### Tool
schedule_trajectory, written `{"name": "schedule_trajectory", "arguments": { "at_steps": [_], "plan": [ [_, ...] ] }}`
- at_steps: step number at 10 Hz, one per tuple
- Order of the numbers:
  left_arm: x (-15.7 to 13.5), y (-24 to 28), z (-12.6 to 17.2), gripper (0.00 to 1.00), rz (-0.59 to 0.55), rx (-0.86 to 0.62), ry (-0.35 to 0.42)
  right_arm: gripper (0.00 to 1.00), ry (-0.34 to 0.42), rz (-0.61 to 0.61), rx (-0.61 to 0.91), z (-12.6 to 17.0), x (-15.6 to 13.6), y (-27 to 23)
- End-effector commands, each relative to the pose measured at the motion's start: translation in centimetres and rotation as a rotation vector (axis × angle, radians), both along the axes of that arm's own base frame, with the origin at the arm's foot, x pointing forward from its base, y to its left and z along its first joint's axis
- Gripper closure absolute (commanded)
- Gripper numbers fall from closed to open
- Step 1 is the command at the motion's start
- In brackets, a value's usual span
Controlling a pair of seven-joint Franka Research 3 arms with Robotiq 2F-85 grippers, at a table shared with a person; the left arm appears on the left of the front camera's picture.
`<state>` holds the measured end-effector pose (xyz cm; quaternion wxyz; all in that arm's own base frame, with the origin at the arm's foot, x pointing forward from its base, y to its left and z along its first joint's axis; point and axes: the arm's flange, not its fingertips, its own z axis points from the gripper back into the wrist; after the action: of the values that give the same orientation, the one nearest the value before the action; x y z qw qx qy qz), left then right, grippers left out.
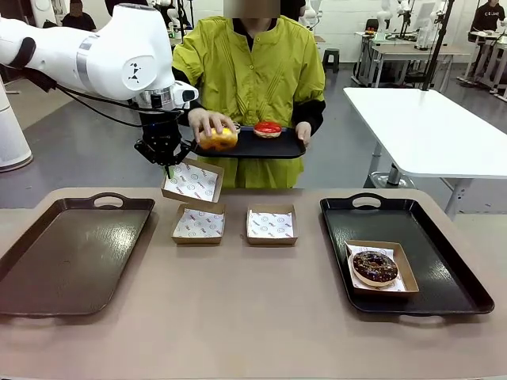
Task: Individually package the donuts and arrange them on the tray.
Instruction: Place the picked Paper togo box on the Handle tray while simultaneously picking up another Paper togo box from the table with the other hand.
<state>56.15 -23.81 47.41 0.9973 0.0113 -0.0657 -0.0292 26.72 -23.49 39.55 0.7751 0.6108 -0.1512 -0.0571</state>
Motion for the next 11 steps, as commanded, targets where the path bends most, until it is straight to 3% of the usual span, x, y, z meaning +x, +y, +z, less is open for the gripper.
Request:
{"name": "schedule_trajectory", "arguments": {
  "at_steps": [1, 11],
  "plan": [
    [-0.52, 0.31, 0.08, 1.0, 0.001, 0.003, 0.001, 0.0, -0.006, -0.011, 0.018, 0.19, -0.32, 0.29],
    [-0.52, 0.31, 0.08, 1.0, 0.001, 0.003, 0.001, 0.0, -0.006, -0.011, 0.018, 0.19, -0.32, 0.29]
  ]
}}
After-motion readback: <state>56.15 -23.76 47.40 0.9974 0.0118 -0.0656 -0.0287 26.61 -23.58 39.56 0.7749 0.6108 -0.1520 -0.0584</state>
